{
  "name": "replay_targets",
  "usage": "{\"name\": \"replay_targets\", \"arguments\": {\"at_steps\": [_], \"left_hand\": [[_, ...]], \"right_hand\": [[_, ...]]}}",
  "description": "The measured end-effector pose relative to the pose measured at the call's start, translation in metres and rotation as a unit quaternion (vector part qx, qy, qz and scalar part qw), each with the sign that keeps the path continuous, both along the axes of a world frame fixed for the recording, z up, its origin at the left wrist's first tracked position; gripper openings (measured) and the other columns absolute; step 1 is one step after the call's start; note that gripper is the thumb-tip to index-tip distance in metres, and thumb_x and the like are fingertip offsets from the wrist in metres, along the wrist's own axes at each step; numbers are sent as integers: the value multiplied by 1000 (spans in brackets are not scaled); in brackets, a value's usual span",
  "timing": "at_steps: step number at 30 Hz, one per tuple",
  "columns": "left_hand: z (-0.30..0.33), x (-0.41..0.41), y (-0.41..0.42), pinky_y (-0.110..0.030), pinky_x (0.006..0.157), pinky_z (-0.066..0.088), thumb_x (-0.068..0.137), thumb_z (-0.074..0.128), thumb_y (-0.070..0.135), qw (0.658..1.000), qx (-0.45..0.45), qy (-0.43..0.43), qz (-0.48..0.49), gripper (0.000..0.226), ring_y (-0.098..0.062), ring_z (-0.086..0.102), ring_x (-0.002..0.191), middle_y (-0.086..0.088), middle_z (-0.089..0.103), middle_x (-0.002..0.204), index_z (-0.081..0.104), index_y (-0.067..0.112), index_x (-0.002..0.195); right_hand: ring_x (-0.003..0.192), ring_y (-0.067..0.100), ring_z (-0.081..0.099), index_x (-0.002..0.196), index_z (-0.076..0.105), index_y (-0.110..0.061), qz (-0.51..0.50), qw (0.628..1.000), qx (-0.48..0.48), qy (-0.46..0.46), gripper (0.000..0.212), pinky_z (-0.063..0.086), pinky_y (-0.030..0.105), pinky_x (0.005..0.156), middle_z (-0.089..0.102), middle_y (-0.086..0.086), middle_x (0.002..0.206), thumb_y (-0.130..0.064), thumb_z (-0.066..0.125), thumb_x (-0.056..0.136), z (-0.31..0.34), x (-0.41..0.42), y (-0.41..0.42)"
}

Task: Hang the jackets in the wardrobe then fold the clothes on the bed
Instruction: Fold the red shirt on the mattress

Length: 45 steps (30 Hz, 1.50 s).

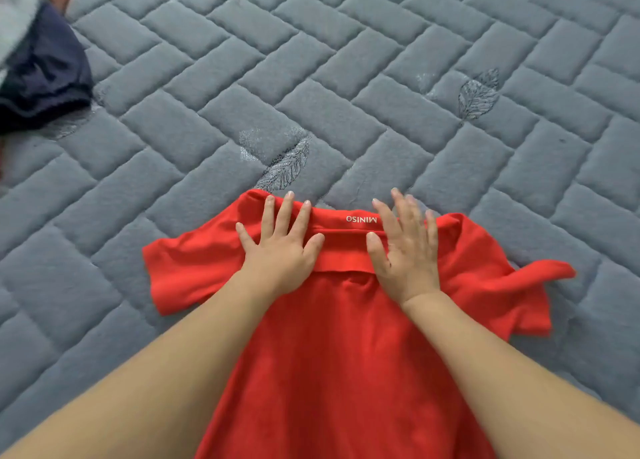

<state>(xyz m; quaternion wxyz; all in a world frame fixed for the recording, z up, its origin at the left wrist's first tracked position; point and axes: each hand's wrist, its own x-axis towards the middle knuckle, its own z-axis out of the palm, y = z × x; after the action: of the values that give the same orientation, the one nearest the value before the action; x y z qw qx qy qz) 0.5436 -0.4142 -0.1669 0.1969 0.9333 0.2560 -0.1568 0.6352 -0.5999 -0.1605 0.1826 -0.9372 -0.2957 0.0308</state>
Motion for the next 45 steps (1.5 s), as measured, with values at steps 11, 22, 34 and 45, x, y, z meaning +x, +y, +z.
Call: {"name": "replay_targets", "arguments": {"at_steps": [11,22,34,45], "left_hand": [[-41,8,19,-64,77,-40,71,-2,82,991,-19,132,-7,64,-7,-65,108,28,-63,122,-48,65,112],[-39,7,17,-67,80,-39,72,-7,81,990,-8,139,-11,66,-16,-57,123,19,-57,136,-47,59,120],[-30,3,19,-66,88,-36,91,23,68,998,-40,51,-28,70,-16,-38,139,16,-34,154,-18,52,145],[10,-115,84,-43,103,35,81,62,30,793,-54,-20,606,61,-40,40,127,-20,41,140,40,3,131]], "right_hand": [[143,32,29,147,41,-22,-11,991,-137,-11,66,14,54,116,32,11,155,-47,35,87,-44,3,18],[143,33,28,147,40,-21,-7,991,-134,-27,67,14,56,116,32,12,155,-47,39,85,-53,5,19],[145,34,23,150,35,-20,-10,989,-146,-27,64,10,56,118,26,14,157,-45,26,91,-37,-4,18],[147,33,18,149,34,-28,-2,988,-147,-36,62,10,57,117,22,7,160,-42,33,89,-49,-83,62]]}}
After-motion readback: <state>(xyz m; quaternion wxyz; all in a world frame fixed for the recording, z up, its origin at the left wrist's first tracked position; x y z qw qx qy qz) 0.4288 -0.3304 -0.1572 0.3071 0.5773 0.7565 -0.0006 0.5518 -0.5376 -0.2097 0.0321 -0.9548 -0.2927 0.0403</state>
